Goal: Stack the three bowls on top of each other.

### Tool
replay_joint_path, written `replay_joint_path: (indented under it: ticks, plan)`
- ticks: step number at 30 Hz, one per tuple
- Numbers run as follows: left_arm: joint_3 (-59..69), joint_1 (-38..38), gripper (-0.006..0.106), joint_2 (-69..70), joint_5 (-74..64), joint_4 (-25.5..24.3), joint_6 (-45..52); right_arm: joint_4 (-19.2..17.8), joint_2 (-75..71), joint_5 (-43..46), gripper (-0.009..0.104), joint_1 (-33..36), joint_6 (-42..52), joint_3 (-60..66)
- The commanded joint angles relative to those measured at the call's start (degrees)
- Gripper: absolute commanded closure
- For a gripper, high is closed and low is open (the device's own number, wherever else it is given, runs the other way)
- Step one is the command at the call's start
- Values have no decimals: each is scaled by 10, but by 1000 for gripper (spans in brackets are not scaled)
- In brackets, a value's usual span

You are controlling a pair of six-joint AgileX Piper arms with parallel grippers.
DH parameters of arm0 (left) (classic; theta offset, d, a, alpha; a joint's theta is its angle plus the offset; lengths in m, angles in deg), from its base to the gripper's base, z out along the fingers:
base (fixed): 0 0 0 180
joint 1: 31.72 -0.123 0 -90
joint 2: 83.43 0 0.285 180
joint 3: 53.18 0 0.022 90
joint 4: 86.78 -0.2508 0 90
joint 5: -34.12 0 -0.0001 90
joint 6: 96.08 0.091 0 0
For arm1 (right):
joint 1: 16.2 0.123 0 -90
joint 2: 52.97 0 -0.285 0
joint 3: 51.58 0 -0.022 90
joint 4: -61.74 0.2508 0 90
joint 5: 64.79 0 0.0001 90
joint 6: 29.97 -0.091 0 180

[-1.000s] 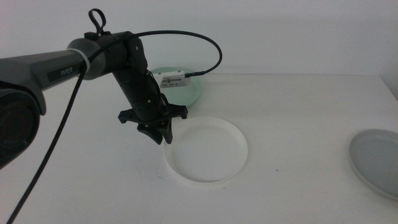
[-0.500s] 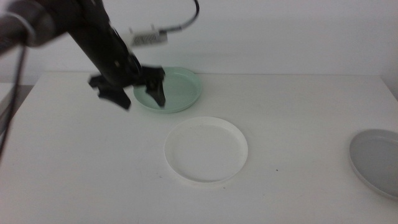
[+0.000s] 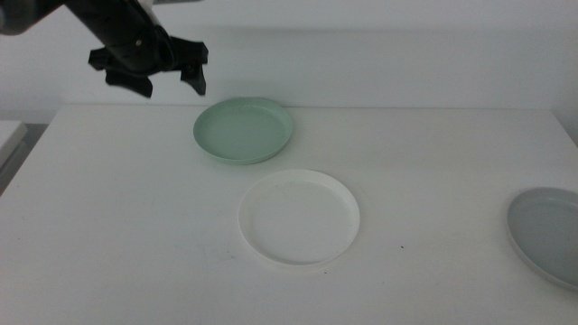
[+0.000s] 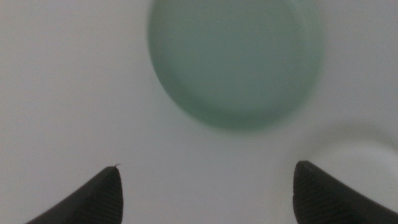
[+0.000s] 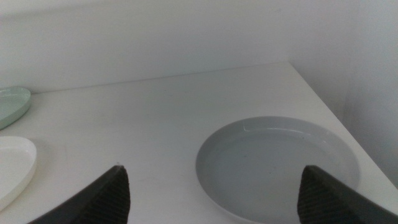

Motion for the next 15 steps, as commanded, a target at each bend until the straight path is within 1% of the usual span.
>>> replay_joint_path:
  ticks: [1,5,8,15]
  plan:
    - [-54,-13,7,-44,7,-7,-9,-3,-2,5,2,1,2,2]
    - [-157,-26,7,-140,16,-2,-8,-3,-2,5,2,1,2,2]
    - [-201,-28,7,-201,29,-6,-9,-3,-2,5,2,1,2,2]
    - [-210,-27,7,-301,89,3,-9,-3,-2,5,2,1,2,2]
